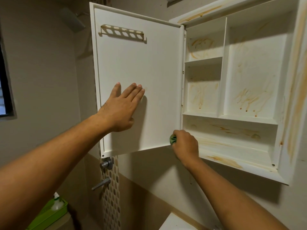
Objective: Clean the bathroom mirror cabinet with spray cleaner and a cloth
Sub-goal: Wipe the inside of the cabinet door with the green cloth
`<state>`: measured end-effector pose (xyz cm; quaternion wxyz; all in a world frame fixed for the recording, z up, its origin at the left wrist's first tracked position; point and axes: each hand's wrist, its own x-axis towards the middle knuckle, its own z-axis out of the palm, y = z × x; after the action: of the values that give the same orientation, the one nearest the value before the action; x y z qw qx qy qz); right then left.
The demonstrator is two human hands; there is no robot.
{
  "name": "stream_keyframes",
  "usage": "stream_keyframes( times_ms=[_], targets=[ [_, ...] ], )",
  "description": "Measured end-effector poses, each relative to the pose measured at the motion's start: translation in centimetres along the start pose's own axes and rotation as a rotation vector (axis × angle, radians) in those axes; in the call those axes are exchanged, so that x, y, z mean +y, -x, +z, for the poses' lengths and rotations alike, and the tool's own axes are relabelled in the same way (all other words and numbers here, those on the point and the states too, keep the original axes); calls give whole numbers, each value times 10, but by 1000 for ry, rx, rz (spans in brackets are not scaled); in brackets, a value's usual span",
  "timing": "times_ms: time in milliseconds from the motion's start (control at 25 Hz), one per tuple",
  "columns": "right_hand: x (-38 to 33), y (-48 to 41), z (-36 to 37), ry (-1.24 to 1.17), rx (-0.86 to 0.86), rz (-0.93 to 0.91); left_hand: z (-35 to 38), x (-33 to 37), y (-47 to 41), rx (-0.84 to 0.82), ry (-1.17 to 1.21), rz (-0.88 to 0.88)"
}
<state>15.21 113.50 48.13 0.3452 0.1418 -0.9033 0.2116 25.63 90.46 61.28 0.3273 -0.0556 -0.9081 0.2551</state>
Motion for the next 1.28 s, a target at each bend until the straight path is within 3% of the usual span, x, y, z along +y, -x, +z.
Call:
stream_keyframes(
  times_ms=[120,200,280,440,560,640,800,920,1040,1200,1280],
  targets=[
    [-7,7,-10,255,-114,-140,-6,0,1,-18,20,7],
    [-19,13,-10,284,-106,-153,-12,-2,2,-38,49,23],
    [-41,21,-5,154,-94,-218,-17,-7,2,-31,86,49],
    [-99,43,4,-201,-235,-469,-34,-26,15,-10,132,117],
    [-111,43,8,-427,0,-269,-36,-51,41,20,96,145],
    [-130,49,10,-441,100,-166,-29,-76,62,53,34,163],
    [-190,85,24,-357,2,-343,-16,-109,91,19,2,156],
    [-177,71,19,-294,-22,-398,-10,-113,93,2,41,180],
    [-185,66,15,-176,44,-302,-9,-120,92,11,80,193],
    [-194,75,19,-209,-26,-349,-5,-121,92,19,135,206],
    [-172,71,24,-213,39,-151,-3,-121,91,19,163,214]
  ],
)
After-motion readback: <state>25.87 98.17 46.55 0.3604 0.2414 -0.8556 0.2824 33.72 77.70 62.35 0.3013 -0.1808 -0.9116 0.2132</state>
